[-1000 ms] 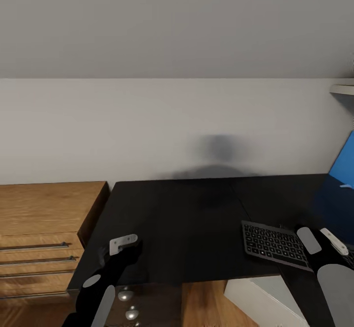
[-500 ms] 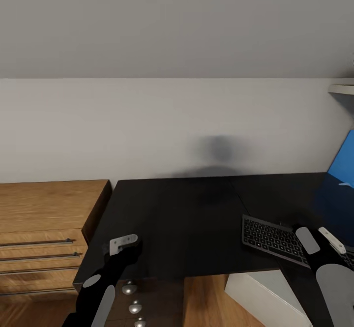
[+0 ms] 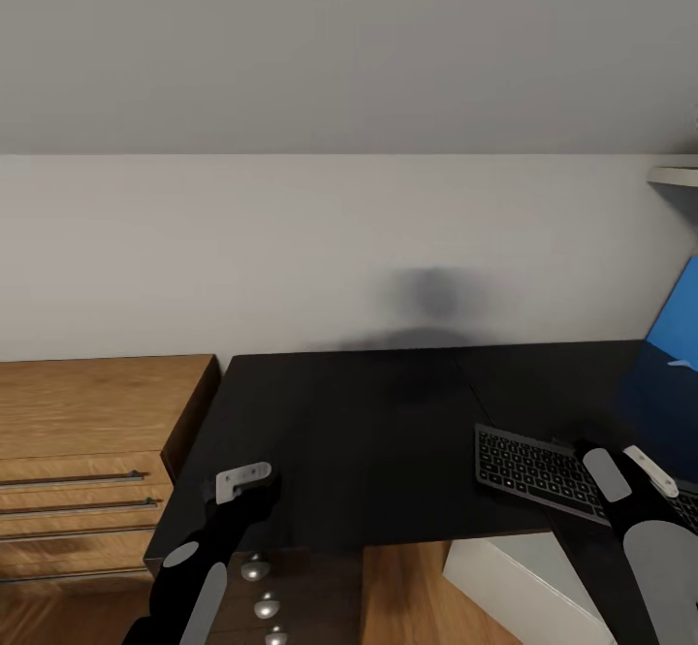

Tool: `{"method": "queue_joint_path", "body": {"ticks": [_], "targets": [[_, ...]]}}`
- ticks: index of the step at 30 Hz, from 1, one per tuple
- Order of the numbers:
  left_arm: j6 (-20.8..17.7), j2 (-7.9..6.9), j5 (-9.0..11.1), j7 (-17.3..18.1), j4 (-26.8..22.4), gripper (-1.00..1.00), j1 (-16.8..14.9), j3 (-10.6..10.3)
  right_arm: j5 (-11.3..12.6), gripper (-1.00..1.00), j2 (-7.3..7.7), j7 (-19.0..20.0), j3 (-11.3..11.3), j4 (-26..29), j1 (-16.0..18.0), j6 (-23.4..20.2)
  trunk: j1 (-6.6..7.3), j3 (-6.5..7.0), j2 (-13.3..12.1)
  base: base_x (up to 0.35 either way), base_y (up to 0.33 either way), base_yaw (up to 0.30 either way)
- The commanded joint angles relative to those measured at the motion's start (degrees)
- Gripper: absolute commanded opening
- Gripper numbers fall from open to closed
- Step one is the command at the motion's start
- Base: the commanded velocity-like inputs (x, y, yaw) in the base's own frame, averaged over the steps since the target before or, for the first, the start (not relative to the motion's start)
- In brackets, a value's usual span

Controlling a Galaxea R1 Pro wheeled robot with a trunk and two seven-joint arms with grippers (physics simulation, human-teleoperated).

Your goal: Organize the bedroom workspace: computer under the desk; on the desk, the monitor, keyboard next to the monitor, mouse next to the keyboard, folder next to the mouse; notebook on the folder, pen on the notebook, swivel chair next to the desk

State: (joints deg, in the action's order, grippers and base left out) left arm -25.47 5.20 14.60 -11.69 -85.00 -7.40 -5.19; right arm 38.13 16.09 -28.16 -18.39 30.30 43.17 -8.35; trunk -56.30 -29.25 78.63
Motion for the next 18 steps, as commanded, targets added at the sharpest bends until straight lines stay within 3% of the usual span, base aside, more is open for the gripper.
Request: {"method": "queue_joint_path", "body": {"ticks": [1,18], "targets": [[-0.2,-0.01,0.6,-0.5,-0.1,1.00,0.0,-0.1,0.9,1.00,-0.01,-0.2,-0.1,-4.0,0.0,-0.3,-0.01,-0.07,0.0,0.000,0.000,0.000],[-0.2,-0.01,0.6,-0.5,0.0,1.00,0.0,-0.1,1.0,1.00,-0.01,-0.2,-0.1,-4.1,0.0,-0.4,-0.01,-0.07,0.0,-0.005,0.007,0.000]]}}
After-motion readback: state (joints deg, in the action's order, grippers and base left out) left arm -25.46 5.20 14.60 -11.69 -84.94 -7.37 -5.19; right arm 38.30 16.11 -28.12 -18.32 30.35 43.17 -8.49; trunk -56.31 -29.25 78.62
